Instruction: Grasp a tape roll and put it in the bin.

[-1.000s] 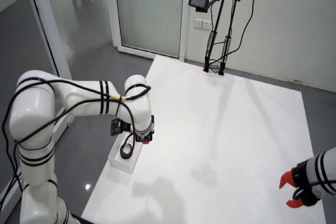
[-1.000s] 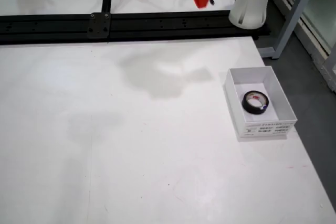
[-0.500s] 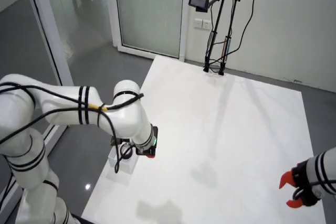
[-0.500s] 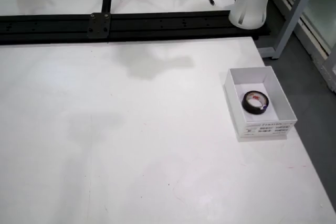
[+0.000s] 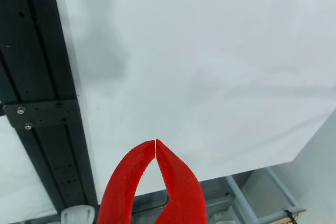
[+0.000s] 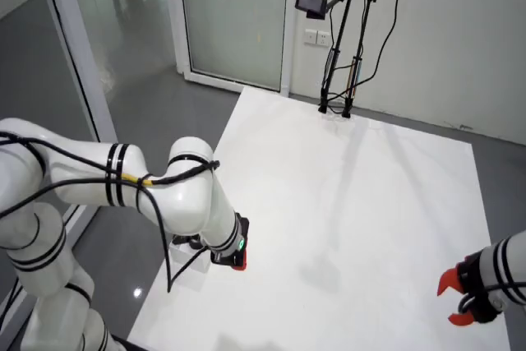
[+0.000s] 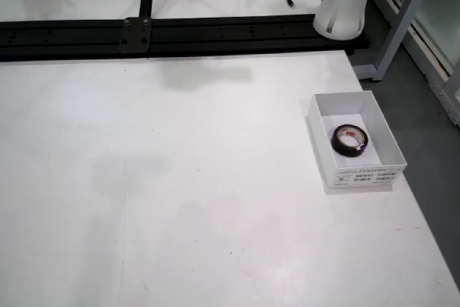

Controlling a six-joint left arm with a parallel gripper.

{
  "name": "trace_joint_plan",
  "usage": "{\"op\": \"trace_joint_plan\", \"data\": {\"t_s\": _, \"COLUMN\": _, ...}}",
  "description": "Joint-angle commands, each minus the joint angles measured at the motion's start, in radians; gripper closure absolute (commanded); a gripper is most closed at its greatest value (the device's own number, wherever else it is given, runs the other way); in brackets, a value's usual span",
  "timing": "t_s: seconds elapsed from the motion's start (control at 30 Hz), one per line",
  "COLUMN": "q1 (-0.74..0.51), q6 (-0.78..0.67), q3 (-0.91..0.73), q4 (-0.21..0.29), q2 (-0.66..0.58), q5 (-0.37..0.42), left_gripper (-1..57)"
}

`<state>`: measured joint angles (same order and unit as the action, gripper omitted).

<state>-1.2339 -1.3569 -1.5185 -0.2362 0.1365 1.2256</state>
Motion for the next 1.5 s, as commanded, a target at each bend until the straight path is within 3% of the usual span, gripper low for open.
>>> {"op": "trace_joint_plan", "data": {"t_s": 0.03, "q1": -0.032, "q6": 0.001, "q3": 0.0, "q4": 0.023, "q2": -0.017, "q5": 0.005, "left_gripper": 57.0}}
{"op": "trace_joint_plan", "data": {"t_s": 0.33, "q1": 0.011, "q6": 0.001, "q3": 0.0, "q4": 0.017, "q2": -0.015, "q5": 0.009, "left_gripper": 56.7}}
{"op": "trace_joint_plan", "data": {"t_s": 0.9, "q1": 0.231, "q6": 0.001, "q3": 0.0, "q4": -0.011, "q2": -0.018, "q5": 0.009, "left_gripper": 56.7}}
{"op": "trace_joint_plan", "data": {"t_s": 1.17, "q1": 0.218, "q6": 0.001, "q3": 0.0, "q4": -0.021, "q2": -0.02, "q5": 0.009, "left_gripper": 56.7}}
{"op": "trace_joint_plan", "data": {"t_s": 1.5, "q1": 0.108, "q6": 0.001, "q3": 0.0, "q4": -0.02, "q2": -0.017, "q5": 0.009, "left_gripper": 56.7}}
